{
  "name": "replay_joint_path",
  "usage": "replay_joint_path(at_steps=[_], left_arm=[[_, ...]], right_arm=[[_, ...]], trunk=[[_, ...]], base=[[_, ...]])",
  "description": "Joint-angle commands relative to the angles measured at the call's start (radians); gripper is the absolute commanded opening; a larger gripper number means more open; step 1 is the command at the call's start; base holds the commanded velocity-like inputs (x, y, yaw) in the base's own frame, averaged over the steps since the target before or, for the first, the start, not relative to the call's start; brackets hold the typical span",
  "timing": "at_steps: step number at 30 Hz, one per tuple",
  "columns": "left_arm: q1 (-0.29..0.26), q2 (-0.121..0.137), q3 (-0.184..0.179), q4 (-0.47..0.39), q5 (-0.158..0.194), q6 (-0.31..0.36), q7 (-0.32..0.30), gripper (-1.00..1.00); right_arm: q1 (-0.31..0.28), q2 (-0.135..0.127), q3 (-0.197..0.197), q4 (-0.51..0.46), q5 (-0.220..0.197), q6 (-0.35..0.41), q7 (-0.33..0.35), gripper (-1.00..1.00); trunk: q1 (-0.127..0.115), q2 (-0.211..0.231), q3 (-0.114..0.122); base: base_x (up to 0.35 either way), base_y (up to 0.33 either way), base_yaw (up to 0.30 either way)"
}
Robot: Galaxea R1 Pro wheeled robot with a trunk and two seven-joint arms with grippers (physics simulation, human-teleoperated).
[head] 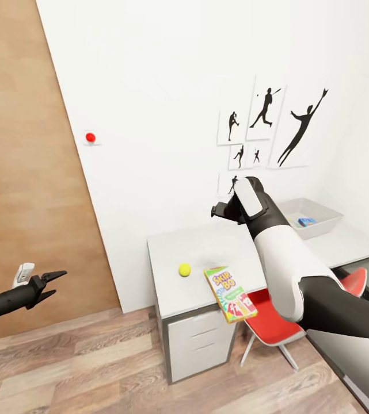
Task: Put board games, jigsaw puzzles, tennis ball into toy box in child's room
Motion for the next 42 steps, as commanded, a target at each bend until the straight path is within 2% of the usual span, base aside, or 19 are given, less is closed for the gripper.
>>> replay_joint_path(at_steps=[1,8,20,42], left_arm=[[-0.001,0.000,0.002,0.000,-0.004,0.004,-0.005,1.00],[-0.001,0.000,0.002,0.000,-0.003,0.005,-0.005,1.00],[-0.001,0.001,0.002,0.000,-0.004,0.005,-0.005,1.00],[-0.001,0.001,0.002,0.000,-0.004,0.005,-0.005,1.00]], right_arm=[[-0.001,0.001,-0.004,-0.001,-0.010,0.001,-0.010,1.00],[-0.001,0.001,-0.004,-0.001,-0.009,-0.002,-0.010,1.00],[-0.001,0.001,-0.004,-0.001,-0.008,-0.006,-0.009,1.00],[0.017,0.001,-0.007,0.002,-0.014,-0.003,-0.009,1.00]], trunk=[[0.001,-0.002,0.000],[0.001,-0.002,0.011],[0.001,-0.002,0.030],[0.001,-0.002,0.032]], base=[[0.226,0.154,0.000],[0.165,0.089,0.000],[0.016,0.006,0.000],[0.000,0.033,-0.013]])
